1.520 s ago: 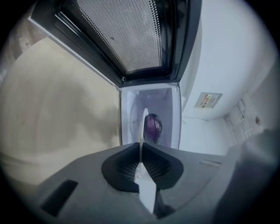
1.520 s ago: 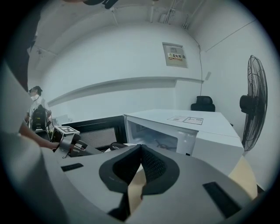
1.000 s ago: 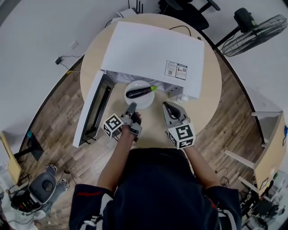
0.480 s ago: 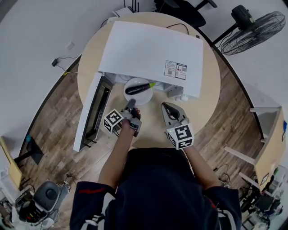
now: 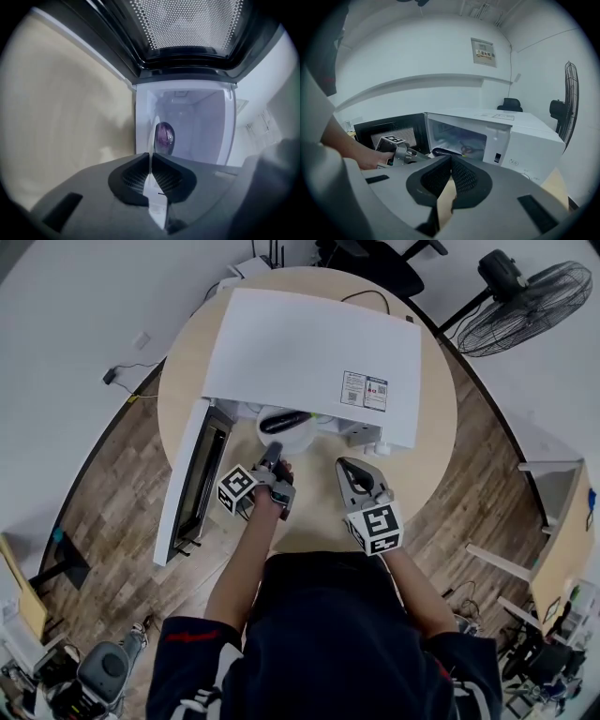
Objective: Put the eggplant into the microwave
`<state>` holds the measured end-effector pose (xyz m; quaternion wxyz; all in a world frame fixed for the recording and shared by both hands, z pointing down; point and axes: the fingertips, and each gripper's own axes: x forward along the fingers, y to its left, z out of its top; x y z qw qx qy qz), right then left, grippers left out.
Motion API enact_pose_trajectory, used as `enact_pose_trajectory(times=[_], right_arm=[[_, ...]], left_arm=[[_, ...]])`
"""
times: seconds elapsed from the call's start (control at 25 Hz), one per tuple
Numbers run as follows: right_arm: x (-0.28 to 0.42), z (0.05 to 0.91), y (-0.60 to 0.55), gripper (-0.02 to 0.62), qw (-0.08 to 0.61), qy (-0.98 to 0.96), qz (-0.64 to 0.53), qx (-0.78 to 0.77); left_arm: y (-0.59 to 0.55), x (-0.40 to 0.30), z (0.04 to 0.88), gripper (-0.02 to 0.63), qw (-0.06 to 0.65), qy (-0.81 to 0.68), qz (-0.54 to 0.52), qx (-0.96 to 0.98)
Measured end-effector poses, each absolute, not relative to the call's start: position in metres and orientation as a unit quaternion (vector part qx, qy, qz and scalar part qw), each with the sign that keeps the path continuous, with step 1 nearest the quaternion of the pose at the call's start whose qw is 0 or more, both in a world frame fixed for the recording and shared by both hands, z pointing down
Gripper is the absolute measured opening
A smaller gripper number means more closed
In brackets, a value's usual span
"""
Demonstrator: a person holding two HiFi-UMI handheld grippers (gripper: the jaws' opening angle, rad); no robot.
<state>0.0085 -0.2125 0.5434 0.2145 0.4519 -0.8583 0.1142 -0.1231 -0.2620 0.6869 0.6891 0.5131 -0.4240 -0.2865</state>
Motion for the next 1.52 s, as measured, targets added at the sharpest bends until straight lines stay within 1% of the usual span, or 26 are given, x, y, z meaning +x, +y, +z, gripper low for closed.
enact_pose_trajectory(times=[0.16,0.8,0.84,0.92,0.96,1.08,1.36,1.52], right_arm=[[0.007,0.545,-0.214,0.011,0.229,-0.859,0.104,0.447],[0.005,0.55,-0.214,0.011,0.244,-0.857,0.102,0.442],[0.006,0.551,-0.214,0.012,0.245,-0.857,0.1,0.443],[0.006,0.552,-0.214,0.011,0.248,-0.856,0.098,0.442],[0.005,0.552,-0.214,0.011,0.249,-0.856,0.099,0.441],[0.004,0.552,-0.213,0.012,0.249,-0.856,0.101,0.44],[0.002,0.552,-0.21,0.012,0.248,-0.858,0.1,0.438],[0.002,0.551,-0.206,0.011,0.25,-0.858,0.099,0.437]], left_arm=[[-0.272,-0.123,0.691,0.026,0.683,-0.427,-0.29,0.517],[-0.295,-0.108,0.683,0.033,0.677,-0.389,-0.29,0.554],[-0.295,-0.108,0.68,0.062,0.675,-0.382,-0.293,0.559],[-0.297,-0.106,0.675,0.143,0.672,-0.368,-0.296,0.57],[-0.297,-0.106,0.674,0.158,0.67,-0.364,-0.295,0.575],[-0.297,-0.105,0.673,0.172,0.668,-0.36,-0.289,0.584],[-0.294,-0.101,0.67,0.236,0.668,-0.346,-0.277,0.598],[-0.282,-0.101,0.67,0.241,0.658,-0.35,-0.243,0.621]])
